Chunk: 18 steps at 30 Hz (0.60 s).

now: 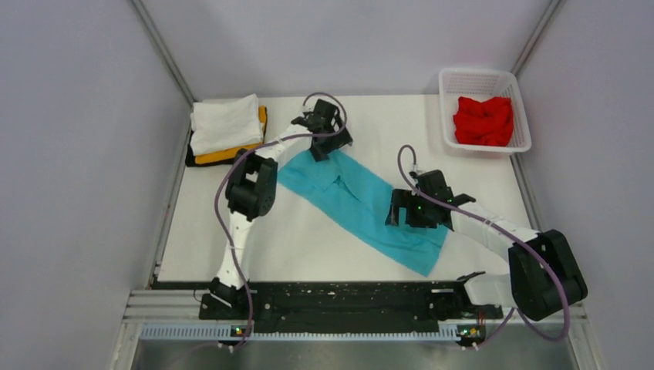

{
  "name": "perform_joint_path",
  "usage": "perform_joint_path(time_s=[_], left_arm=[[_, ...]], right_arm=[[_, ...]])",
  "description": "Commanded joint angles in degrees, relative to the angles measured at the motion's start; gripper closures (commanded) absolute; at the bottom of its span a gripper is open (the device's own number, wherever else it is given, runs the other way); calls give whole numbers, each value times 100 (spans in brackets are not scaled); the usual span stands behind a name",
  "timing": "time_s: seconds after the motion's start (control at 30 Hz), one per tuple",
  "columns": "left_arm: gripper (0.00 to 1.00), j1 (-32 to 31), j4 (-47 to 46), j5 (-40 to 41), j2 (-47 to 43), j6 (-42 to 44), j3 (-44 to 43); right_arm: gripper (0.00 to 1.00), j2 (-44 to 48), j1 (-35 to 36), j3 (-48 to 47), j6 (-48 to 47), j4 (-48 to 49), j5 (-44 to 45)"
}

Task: Fold and stack the t-shirts
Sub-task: Rotate the tshirt 90 degrees

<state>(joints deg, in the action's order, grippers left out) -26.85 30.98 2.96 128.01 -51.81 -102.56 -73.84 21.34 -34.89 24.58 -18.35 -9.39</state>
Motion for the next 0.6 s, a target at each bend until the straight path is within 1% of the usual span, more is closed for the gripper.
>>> perform_joint_path(time_s=[0.0,0.03,0.1,0.13,0.17,0.2,0.27,0.43,0.5,0.57], left_arm=[[1,40,-807,-1132,1450,290,-1946],[1,43,-1068,-1608,1844,309,-2474],[1,49,-1489,-2325,2589,46,-3590],[1,56,-1782,-2548,2908,-141,-3981],[1,64,-2071,-2619,3140,-336,-4169],[1,91,-2506,-2602,3193,-516,-4146],[1,131,-2838,-2460,3152,-687,-3985],[1,278,-2986,-2525,2992,-701,-3803],[1,342,-2977,-2524,2855,-646,-3794],[1,399,-3029,-2529,2675,-576,-3820]], right_arm=[[1,45,604,166,-17,-340,-932],[1,-39,809,130,-15,-273,-1087],[1,-354,1288,-109,-129,-187,-1362],[1,-531,1521,-338,-209,-189,-1532],[1,-721,1712,-496,-318,-188,-1724],[1,-938,1929,-657,-397,-187,-1889],[1,-1125,2167,-912,-549,-234,-2028],[1,-1049,2210,-1142,-645,-338,-1978],[1,-867,2209,-1160,-612,-279,-1932],[1,-599,2210,-1183,-594,-266,-1687]])
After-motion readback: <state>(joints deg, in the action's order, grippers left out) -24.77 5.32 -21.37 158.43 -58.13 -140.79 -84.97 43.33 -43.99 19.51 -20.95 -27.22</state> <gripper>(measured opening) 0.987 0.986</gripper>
